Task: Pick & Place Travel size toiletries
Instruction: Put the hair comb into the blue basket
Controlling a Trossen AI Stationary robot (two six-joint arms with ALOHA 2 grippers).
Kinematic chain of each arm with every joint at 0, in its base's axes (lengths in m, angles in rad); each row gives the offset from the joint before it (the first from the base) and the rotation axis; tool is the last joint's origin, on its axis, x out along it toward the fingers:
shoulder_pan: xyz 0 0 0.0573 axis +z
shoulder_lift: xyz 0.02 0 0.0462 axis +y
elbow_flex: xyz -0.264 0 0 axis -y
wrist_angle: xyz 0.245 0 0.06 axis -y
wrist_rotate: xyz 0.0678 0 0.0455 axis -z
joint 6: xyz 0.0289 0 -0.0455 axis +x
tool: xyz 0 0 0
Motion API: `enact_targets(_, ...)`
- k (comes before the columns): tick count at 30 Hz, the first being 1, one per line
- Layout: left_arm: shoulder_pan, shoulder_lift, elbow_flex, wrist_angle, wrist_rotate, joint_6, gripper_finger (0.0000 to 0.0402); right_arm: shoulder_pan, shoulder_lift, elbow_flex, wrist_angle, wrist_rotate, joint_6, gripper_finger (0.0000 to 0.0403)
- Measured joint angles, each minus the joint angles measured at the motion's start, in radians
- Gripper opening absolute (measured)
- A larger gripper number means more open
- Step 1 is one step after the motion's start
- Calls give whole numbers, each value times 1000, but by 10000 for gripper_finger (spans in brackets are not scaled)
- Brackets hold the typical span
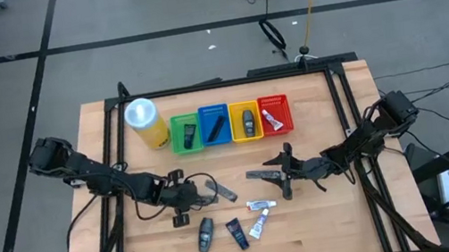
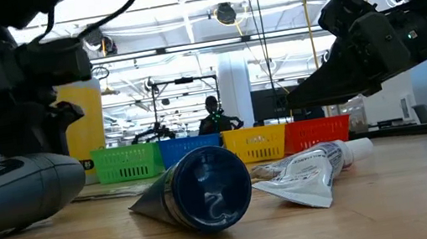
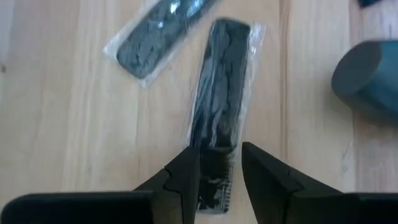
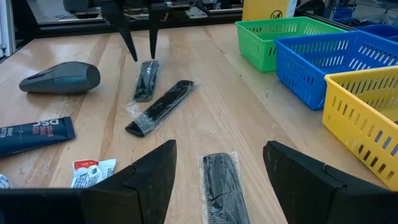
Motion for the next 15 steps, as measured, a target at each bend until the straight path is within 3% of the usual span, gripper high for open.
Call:
enact_targets(11, -4, -1, 10, 12, 13, 11, 118, 0, 0, 0, 0, 0, 0, 235)
enact_targets(15, -4, -1, 10, 41, 8, 52, 147, 0, 0, 0, 0, 0, 2, 235)
